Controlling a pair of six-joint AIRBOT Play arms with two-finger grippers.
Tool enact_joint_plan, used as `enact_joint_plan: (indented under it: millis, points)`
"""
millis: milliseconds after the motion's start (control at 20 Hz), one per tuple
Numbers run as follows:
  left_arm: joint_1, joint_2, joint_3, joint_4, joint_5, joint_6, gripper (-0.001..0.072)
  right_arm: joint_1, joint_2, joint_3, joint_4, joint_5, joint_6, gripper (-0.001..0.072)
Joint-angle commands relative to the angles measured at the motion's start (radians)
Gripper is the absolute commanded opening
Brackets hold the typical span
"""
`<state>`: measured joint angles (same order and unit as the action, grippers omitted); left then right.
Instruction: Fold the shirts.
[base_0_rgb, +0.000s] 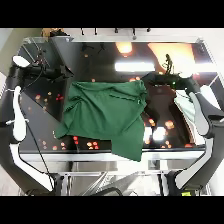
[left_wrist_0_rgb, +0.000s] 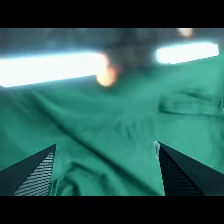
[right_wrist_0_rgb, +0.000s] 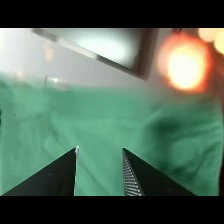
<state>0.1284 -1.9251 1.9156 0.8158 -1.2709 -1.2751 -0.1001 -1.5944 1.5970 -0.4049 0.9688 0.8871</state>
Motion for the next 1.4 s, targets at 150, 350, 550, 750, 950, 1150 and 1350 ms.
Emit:
enact_joint_plan:
  millis: [150, 350, 550, 750, 950, 1150, 1350]
  points:
    - [0.164, -0.068, 0.099, -0.074, -0.296, -0.048, 0.0709, -0.129, 0.067, -0.016, 0.075, 0.233, -0.016, 0.0318]
    - [0.238, 0.110, -0.187, -0.020, -0.386, 0.001, 0.0708, -0.174, 0.220, -0.140, -0.118, 0.382, 0.095, 0.0276]
    - [0.239, 0.350, -0.635, 0.255, -0.282, 0.063, 0.0708, -0.182, 0.430, -0.517, -0.268, 0.365, 0.118, 0.0417]
    - [0.267, 0.532, -0.948, 0.344, -0.151, 0.086, 0.0708, -0.187, 0.589, -0.826, -0.277, 0.269, 0.111, 0.0448]
    - [0.312, 0.609, -1.057, 0.370, -0.014, 0.089, 0.0708, -0.185, 0.606, -0.958, -0.276, 0.213, 0.085, 0.0448]
    - [0.290, 0.581, -1.070, 0.369, 0.109, 0.100, 0.0708, -0.185, 0.579, -0.975, -0.272, 0.174, 0.078, 0.0448]
    - [0.207, 0.475, -1.025, 0.369, 0.077, 0.121, 0.0708, -0.141, 0.533, -0.976, -0.261, 0.136, 0.080, 0.0448]
